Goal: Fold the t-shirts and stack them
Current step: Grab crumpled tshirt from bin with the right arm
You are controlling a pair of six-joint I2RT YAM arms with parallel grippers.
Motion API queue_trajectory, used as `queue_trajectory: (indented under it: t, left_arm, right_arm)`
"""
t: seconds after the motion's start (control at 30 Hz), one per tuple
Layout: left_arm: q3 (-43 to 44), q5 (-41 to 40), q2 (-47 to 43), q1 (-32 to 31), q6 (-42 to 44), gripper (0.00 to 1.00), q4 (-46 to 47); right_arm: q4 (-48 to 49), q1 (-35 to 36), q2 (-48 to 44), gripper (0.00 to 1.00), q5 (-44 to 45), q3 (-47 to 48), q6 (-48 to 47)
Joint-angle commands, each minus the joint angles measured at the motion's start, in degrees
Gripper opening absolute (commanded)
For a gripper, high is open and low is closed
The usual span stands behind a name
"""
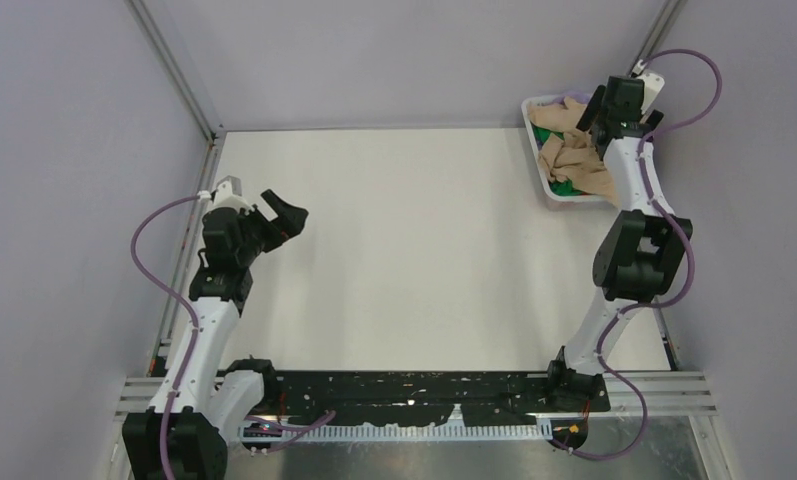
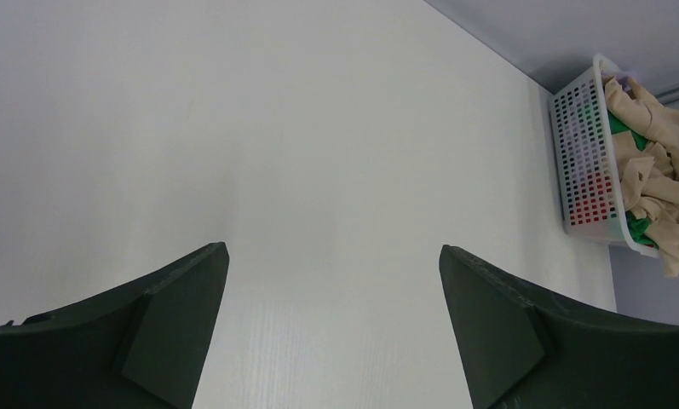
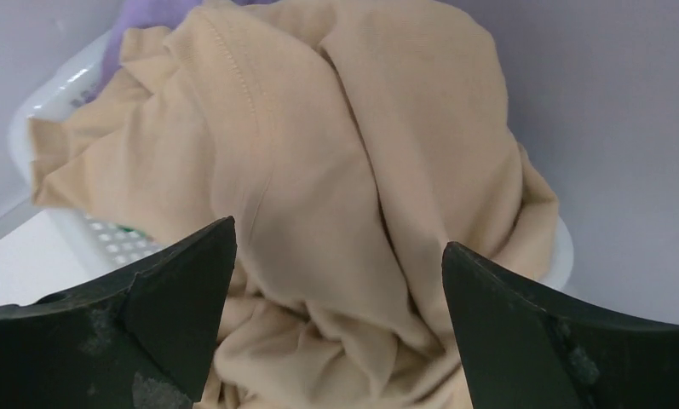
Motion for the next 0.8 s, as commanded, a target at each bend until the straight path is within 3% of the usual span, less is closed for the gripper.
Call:
queue_trajectory:
  t: [0.0,0.1,0.17,0.23,0.3,0.53,0.77]
  left_arm:
    - [3.6,1.1,2.0,-0.3,1.3,0.99,3.1]
    - [4.1,1.2,3.0,-0.2,1.7,0.99,2.5]
    - [4.2,0.8,3.0,-0.2,1.8,0.99,2.1]
    - [4.3,0.4,2.7,-0.2,1.8,0.99,1.7]
    - [4.2,0.8,2.5,-0.2,1.8,0.99,1.7]
    - [3.6,1.6,1.3,-0.2,1.4,0.99,2.0]
    - [2.9,2.5,-0.2,-0.2,1.3,0.99,2.3]
  right_arm:
    - [-4.9,-1.0,9.7,0.99,0.1,11.5,-2.0]
    - [-7.4,-1.7,15.0,0.88,-0.1,17.4,-0.7]
    - [-8.0,-2.4,17.0,0.67,-1.4,19.7,0.6]
    - [-6.9,-2.8,16.9,0.22,-2.4,20.0,2.0]
    - [-4.6,-3.0,14.8,0.07,-3.2,19.2,2.5]
    - [1.8,-3.0,2.8,0.05,-6.8,19.2,-0.4]
    - [5.6,-2.9,-9.2,0.05,-19.6,19.6,-2.1]
